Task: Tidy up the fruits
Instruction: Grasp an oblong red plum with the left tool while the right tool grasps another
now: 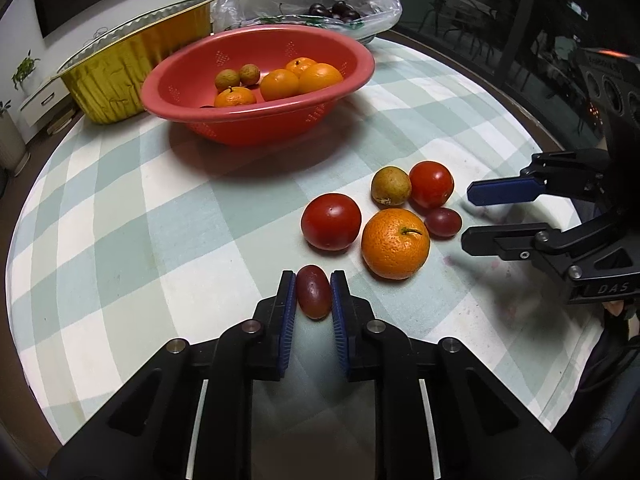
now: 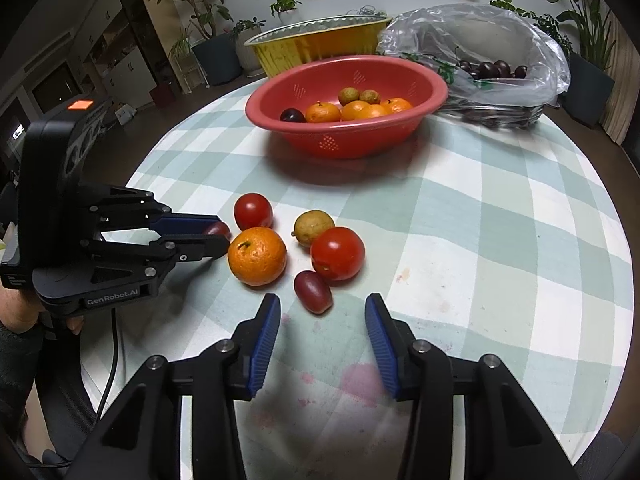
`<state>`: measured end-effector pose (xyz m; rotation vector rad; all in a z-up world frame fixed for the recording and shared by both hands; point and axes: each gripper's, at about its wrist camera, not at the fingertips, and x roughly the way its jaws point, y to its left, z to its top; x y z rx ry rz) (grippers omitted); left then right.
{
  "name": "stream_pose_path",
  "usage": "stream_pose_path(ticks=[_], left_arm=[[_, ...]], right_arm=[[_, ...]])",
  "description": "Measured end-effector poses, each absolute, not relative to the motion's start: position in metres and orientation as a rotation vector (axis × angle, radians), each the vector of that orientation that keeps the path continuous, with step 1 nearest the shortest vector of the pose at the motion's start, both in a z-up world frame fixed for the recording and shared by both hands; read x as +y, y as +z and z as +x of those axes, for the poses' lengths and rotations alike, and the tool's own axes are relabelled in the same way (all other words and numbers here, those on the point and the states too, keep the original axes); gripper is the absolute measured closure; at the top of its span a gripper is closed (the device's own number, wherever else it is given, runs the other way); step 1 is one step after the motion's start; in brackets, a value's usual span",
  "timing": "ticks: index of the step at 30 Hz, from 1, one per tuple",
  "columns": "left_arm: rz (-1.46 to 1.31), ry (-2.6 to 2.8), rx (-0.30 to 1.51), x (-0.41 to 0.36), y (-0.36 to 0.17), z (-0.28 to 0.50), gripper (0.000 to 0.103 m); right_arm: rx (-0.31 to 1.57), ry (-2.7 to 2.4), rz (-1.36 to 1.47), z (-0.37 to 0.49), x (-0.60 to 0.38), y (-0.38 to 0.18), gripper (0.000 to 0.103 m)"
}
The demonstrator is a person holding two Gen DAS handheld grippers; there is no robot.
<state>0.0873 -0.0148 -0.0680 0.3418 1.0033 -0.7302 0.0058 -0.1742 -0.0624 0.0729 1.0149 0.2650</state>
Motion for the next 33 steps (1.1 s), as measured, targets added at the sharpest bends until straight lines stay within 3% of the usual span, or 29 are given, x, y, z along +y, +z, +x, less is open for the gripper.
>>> stream_pose_path(ticks=[15, 28, 33], left_arm=[[0.223, -0.694, 0.970, 0.009, -0.058, 0.070, 0.087], [0.200, -0.680, 0.972, 0.011, -0.059, 0.070, 0.087], [0.194, -0.681, 0.972, 0.011, -0.059, 0.070, 0.087]], right_arm=[[1.039, 0.275, -0.056, 0.020, -0.155, -0.073, 0.062], [1.041, 0.254, -0.129, 0.018, -0.151, -0.072, 0.080], [1.049, 0.254, -0.084, 0.018, -0.155, -0.070, 0.081]])
